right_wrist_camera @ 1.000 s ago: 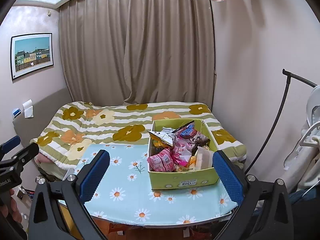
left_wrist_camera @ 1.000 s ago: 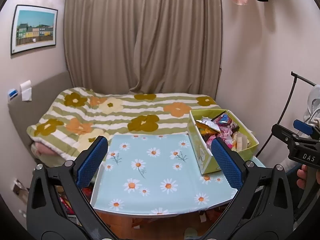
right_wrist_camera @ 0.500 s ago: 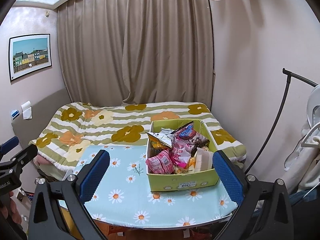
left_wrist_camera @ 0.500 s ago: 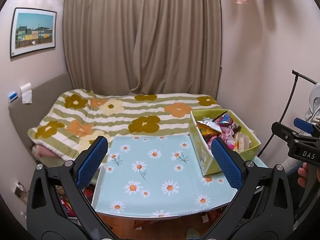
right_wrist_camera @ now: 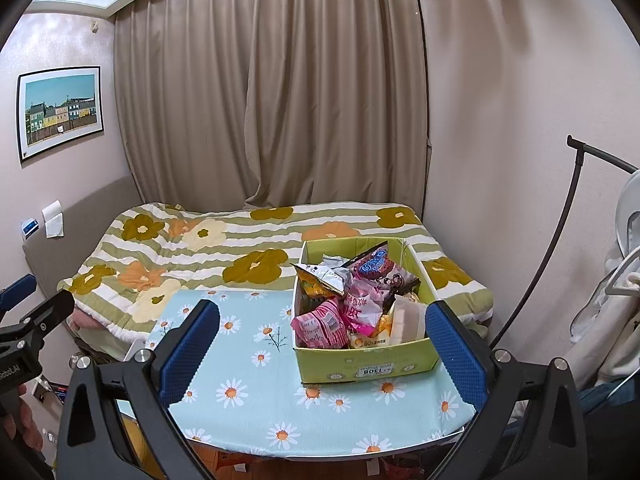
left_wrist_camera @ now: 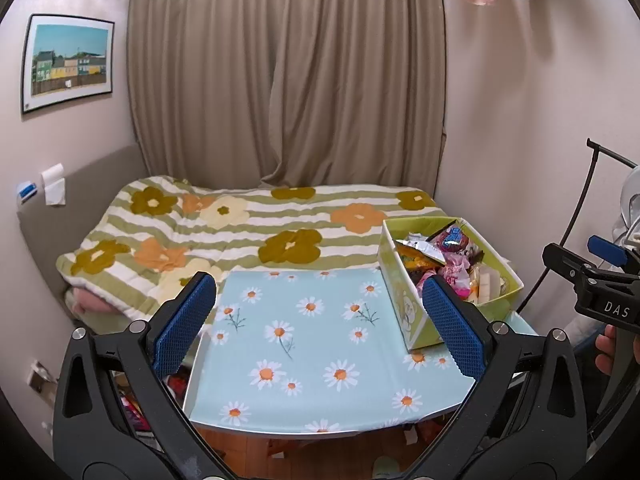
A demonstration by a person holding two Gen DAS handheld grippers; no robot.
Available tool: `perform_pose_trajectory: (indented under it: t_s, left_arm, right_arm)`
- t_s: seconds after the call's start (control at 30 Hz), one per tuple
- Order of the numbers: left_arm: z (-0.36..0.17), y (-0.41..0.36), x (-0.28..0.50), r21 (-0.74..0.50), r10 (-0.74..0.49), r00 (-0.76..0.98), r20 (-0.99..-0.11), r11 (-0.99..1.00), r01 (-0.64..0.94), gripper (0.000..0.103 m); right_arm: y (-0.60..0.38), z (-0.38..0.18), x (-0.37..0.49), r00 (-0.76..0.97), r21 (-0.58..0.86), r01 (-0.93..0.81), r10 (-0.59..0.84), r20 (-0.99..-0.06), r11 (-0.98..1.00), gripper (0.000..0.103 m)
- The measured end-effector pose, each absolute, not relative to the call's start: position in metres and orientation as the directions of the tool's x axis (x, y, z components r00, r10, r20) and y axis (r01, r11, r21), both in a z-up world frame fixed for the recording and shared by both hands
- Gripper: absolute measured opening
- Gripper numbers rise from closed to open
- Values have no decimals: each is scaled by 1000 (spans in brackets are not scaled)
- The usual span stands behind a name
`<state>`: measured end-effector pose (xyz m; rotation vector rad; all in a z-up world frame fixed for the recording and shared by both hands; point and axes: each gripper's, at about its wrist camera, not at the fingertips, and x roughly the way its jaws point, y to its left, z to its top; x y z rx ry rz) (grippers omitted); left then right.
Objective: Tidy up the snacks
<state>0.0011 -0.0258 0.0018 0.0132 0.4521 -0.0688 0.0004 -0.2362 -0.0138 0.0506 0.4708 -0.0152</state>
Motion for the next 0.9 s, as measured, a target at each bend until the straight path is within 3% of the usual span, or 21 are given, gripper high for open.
perform_pose_trajectory:
  t_s: [0.9]
  left_arm:
    - [-6,-11,4,-39,-42,903,-427,999,28,103]
  right_arm:
    - [-230,-26,4,876,41,22,0,-482,999,102]
